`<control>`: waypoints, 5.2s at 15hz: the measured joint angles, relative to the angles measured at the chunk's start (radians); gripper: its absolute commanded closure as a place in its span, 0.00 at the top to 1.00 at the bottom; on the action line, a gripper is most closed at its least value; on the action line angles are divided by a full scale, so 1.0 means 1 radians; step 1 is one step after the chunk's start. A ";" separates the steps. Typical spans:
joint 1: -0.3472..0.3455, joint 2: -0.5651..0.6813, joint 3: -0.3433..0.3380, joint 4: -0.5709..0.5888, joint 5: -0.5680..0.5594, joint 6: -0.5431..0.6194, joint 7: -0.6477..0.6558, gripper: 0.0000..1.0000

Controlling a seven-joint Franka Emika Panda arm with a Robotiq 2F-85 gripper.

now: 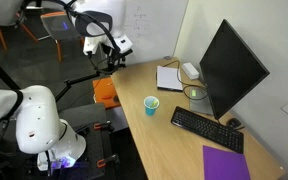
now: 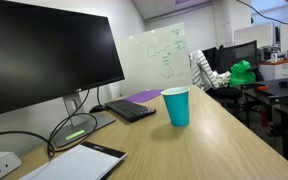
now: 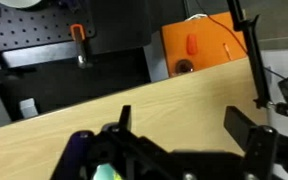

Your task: Remove the highlighter from the blue cup

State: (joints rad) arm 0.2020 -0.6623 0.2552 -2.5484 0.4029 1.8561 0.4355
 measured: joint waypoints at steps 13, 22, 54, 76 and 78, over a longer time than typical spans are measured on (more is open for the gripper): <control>-0.096 0.179 0.136 -0.049 -0.241 0.467 0.046 1.00; -0.273 0.560 0.180 -0.019 -0.792 0.814 0.333 1.00; -0.309 0.951 0.071 0.146 -1.096 0.918 0.474 0.37; -0.421 0.872 0.111 0.041 -1.069 1.157 0.369 0.05; -0.430 0.833 0.121 0.019 -1.066 1.168 0.369 0.05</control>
State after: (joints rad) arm -0.2279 0.1706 0.3761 -2.5294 -0.6632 3.0239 0.8049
